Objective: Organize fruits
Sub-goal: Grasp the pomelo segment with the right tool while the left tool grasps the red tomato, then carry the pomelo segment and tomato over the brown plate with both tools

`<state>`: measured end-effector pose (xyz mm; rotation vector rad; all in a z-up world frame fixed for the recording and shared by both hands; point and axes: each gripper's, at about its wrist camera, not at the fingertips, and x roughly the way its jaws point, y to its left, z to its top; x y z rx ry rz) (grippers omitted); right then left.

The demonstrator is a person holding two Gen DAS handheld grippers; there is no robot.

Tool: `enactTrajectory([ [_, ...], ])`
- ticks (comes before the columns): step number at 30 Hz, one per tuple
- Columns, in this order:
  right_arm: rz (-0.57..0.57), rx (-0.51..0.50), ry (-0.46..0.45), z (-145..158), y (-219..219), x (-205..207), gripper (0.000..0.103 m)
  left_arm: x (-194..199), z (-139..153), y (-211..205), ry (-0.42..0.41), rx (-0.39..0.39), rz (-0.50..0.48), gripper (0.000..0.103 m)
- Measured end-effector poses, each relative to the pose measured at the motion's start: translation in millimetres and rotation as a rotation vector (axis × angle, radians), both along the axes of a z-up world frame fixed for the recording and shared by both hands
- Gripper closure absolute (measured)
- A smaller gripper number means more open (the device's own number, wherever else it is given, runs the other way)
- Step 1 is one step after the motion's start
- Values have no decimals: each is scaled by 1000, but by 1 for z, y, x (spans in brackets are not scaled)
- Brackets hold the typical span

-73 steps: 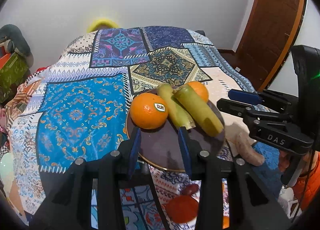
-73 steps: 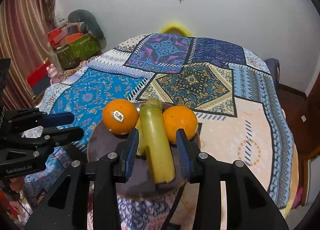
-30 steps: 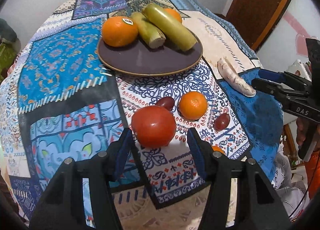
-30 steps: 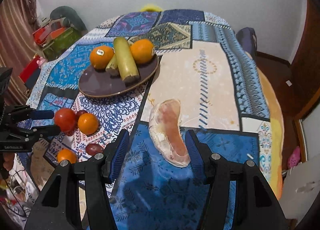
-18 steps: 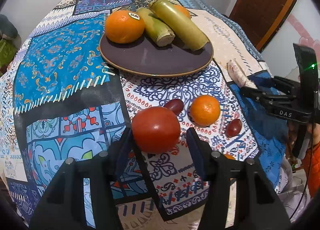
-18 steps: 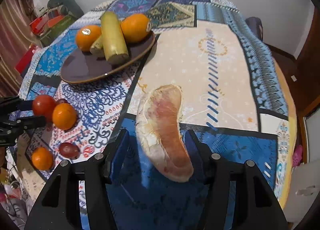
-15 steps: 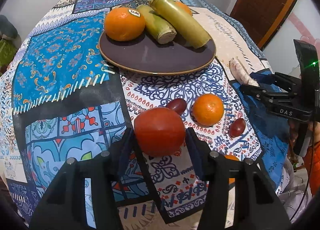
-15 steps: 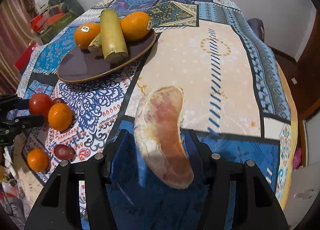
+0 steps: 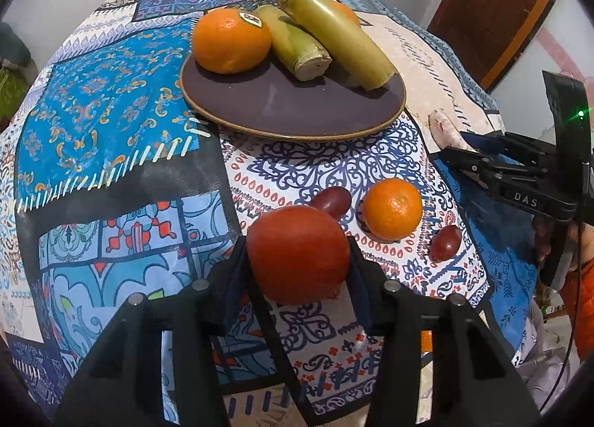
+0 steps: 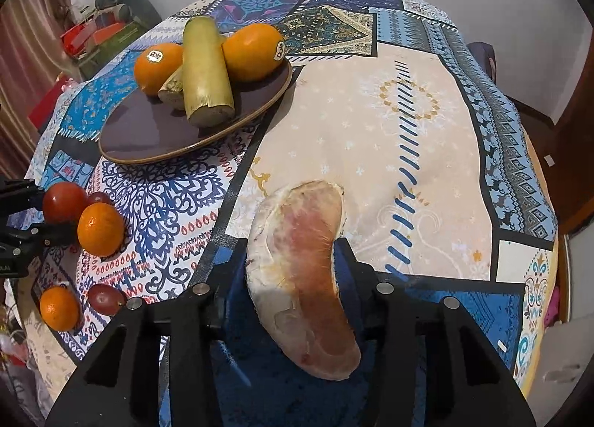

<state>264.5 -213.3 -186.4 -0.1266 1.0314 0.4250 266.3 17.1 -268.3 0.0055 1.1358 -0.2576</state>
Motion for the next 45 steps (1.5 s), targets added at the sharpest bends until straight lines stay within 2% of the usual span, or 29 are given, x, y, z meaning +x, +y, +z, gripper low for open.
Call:
enactTrajectory([
  [6, -22, 46, 15, 10, -4, -3, 63, -10, 14, 9, -30, 12, 20, 55],
  [16, -2, 45, -113, 54, 10, -5, 63, -8, 44, 27, -96, -1, 71, 55],
  [26, 30, 98, -167, 76, 40, 14, 63, 21, 64, 26, -157, -6, 77, 55],
  [33, 88, 120, -180, 78, 77, 26, 63, 40, 61, 26, -162, -17, 73, 55],
  [45, 139, 140, -163, 69, 112, 49, 63, 77, 42, 24, -145, -17, 66, 55],
])
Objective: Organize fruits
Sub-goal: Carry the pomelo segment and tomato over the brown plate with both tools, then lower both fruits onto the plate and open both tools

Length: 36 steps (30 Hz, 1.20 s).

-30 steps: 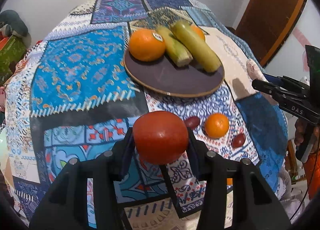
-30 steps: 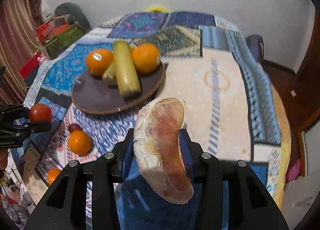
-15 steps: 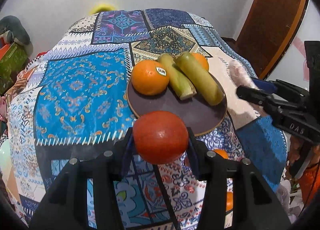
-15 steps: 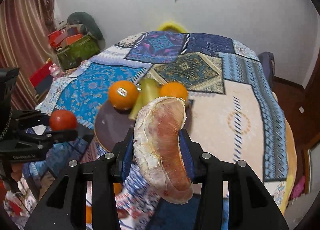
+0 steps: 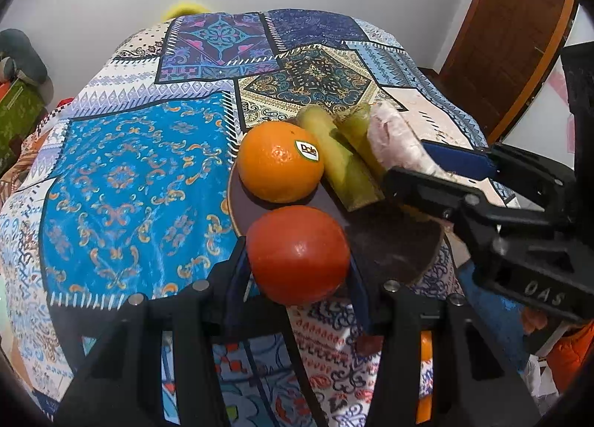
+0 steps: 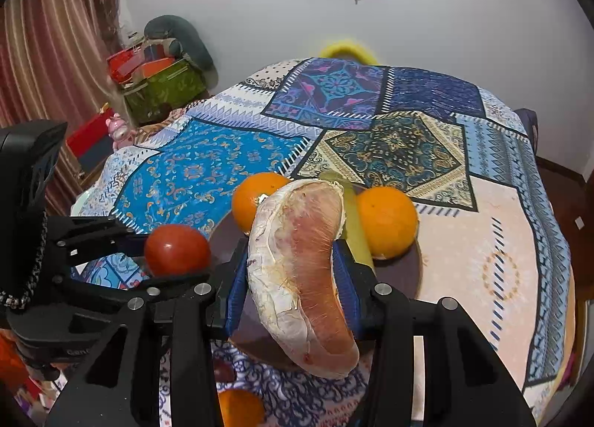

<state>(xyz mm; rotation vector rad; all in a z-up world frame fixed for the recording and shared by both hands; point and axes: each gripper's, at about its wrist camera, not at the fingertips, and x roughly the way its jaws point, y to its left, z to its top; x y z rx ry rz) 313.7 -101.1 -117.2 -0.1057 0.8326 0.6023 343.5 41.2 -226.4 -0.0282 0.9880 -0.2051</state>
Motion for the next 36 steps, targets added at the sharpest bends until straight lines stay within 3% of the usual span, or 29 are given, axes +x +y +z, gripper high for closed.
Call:
enactTrajectory([
  [20, 13, 0, 25, -13, 2, 10, 61, 24, -21, -2, 26, 6, -12, 55],
  [36, -13, 30, -3, 5, -19, 2, 60, 28, -22, -6, 61, 39, -3, 54],
])
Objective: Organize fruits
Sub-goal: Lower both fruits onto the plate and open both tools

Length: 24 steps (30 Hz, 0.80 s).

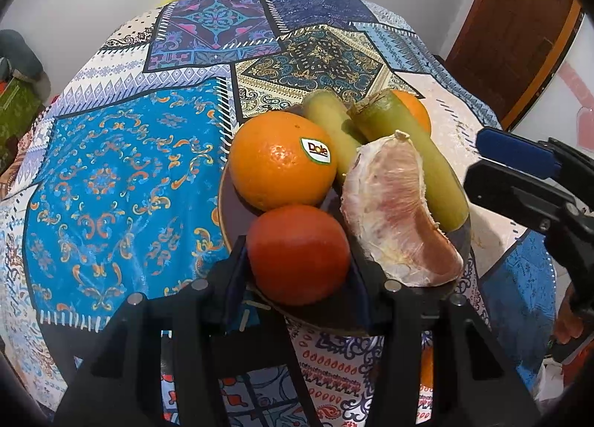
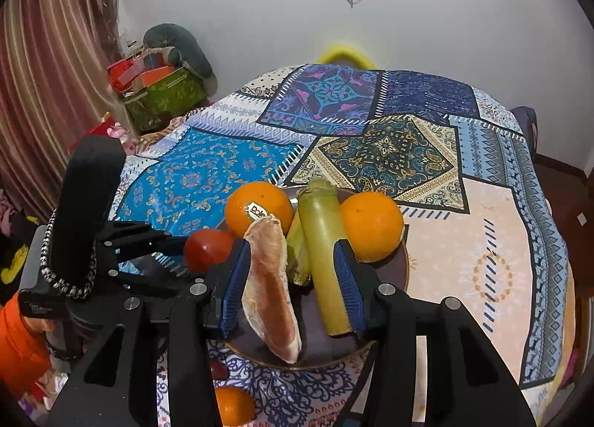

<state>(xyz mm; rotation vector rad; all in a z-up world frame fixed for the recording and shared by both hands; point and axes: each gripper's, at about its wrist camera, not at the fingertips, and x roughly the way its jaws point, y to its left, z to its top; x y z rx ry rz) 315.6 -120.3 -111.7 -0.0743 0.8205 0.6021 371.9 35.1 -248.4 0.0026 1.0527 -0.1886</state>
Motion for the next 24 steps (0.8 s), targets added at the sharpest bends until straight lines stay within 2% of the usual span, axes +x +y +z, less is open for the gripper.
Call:
enactTrajectory([
  [2, -2, -14, -1, 0, -2, -1, 60, 0, 1, -1, 2, 11, 1, 52],
  [3, -4, -19, -2, 0, -3, -2, 60, 0, 2, -1, 0, 21, 12, 45],
  [4, -6, -20, 0, 0, -5, -3, 60, -2, 4, 0, -9, 29, 25, 42],
  [8, -17, -17, 7, 0, -13, -6, 60, -9, 17, 9, -51, -4, 45, 31],
  [24, -47, -19, 8, 14, -37, -39, 60, -73, 77, 10, -153, -12, 41, 31],
])
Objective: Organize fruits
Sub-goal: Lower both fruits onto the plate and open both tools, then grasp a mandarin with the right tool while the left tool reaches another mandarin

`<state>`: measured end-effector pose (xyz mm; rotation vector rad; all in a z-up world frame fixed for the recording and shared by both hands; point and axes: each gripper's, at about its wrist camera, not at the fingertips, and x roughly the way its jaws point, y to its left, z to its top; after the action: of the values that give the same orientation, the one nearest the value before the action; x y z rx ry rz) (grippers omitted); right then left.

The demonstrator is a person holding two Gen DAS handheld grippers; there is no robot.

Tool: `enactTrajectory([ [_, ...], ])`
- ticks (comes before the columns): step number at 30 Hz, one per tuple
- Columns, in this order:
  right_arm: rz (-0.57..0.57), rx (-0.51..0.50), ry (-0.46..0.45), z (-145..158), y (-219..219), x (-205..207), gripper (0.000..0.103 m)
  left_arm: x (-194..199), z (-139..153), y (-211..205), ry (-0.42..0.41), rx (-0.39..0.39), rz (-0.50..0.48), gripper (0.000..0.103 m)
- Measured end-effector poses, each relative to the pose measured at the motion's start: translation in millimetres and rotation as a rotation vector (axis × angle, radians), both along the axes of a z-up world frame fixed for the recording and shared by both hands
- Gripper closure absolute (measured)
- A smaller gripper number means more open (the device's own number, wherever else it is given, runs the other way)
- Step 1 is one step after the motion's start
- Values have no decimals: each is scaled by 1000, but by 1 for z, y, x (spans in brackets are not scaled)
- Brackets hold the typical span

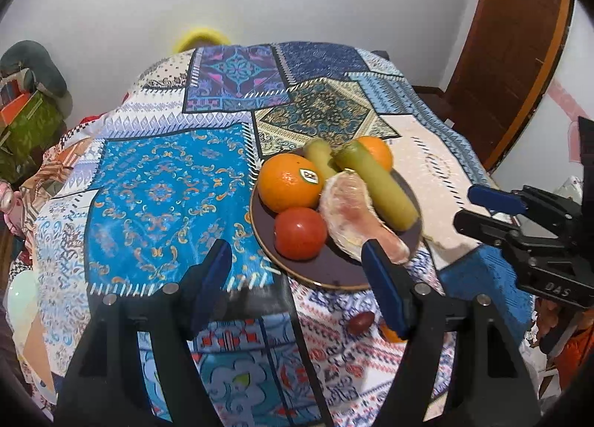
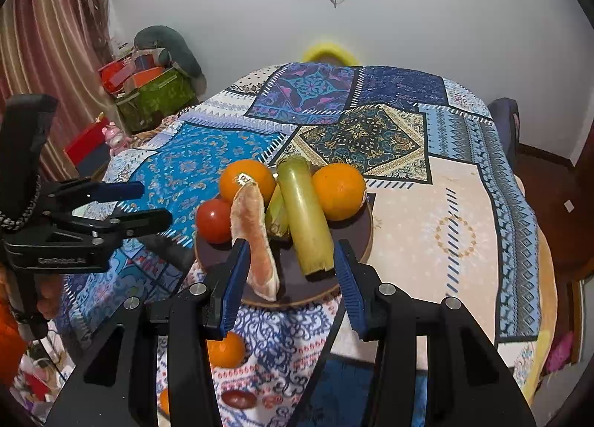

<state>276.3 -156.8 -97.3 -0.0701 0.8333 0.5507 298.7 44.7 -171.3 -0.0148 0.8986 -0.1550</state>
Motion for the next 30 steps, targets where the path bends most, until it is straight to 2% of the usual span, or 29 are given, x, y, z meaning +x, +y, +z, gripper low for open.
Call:
enactTrajectory([
  [10, 28, -31, 13, -1, 5, -37, 59, -52, 19, 2, -51, 9, 11, 31],
  [16, 68, -64, 50, -15, 21, -52, 59, -74, 21, 10, -74, 15, 34, 31],
  [19, 84, -78, 72, -26, 28, -57, 59, -80, 17, 12, -55, 6, 17, 31],
  [25, 109, -109, 137, -51, 42, -56, 59, -91, 10, 13, -77, 25, 4, 31],
  [27, 113, -116, 156, -58, 45, -54, 59, -91, 6, 15, -69, 21, 7, 21],
  [30, 117, -127, 179, -67, 50, -51, 59, -93, 4, 21, -92, 11, 37, 12],
])
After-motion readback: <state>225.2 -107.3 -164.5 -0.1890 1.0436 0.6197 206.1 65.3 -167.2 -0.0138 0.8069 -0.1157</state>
